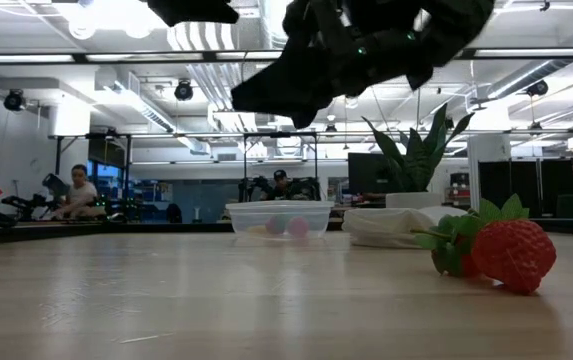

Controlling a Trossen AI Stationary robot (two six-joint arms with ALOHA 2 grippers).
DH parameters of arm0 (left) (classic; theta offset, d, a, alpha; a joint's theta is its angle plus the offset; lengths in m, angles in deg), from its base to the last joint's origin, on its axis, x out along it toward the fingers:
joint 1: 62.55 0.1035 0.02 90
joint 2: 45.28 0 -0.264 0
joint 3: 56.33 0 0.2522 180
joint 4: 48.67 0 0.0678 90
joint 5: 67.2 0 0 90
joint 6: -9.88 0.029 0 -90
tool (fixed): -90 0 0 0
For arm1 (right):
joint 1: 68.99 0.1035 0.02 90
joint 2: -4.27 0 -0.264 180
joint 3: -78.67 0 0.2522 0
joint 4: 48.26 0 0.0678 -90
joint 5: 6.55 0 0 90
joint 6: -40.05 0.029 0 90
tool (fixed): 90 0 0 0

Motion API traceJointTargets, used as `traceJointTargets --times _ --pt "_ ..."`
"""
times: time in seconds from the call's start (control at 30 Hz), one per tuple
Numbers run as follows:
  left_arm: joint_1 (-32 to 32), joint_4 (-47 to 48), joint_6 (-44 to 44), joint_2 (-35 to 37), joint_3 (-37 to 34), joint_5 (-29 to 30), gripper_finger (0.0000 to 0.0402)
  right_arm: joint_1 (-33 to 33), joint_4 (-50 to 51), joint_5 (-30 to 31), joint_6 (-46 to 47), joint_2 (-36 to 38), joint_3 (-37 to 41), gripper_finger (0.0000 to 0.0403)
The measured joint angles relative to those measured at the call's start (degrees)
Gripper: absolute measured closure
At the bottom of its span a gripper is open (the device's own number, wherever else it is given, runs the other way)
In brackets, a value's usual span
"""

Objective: Pick and placing Produce into tupperware
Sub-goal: Put the cherry into the transparent bin

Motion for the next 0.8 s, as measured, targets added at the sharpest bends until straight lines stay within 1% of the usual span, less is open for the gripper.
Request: traceJointTargets --times 0.2,0.27,0.4,0.5,0.67,0.73,0.8 --pt "0.02 -0.26 0.59 6.12 -7.27 4.84 0.0182 -1.43 26.16 2.63 -0.04 0.05 -10.20 0.0300" --pt "0.02 -1.99 1.16 9.07 -9.98 6.34 0.0182 -2.26 34.18 3.58 0.16 0.05 -13.39 0.0300" --pt "0.02 -7.09 4.02 14.94 -15.63 8.77 0.0182 -4.84 46.68 5.88 3.39 0.05 -18.85 0.0300" --pt "0.00 -10.44 5.97 19.05 -19.21 11.70 0.0182 -7.51 53.48 6.39 6.52 0.05 -22.22 0.0300" --pt "0.40 -14.86 8.94 24.63 -24.96 19.19 0.0182 -12.09 61.44 6.38 10.75 0.05 -26.63 0.0300" --pt "0.41 -15.61 8.72 26.52 -26.72 20.67 0.0182 -13.65 63.94 6.38 11.82 0.05 -28.30 0.0300" --pt "0.39 -17.05 8.58 27.86 -28.63 20.73 0.0182 -14.98 65.76 6.39 12.63 0.05 -29.78 0.0300"
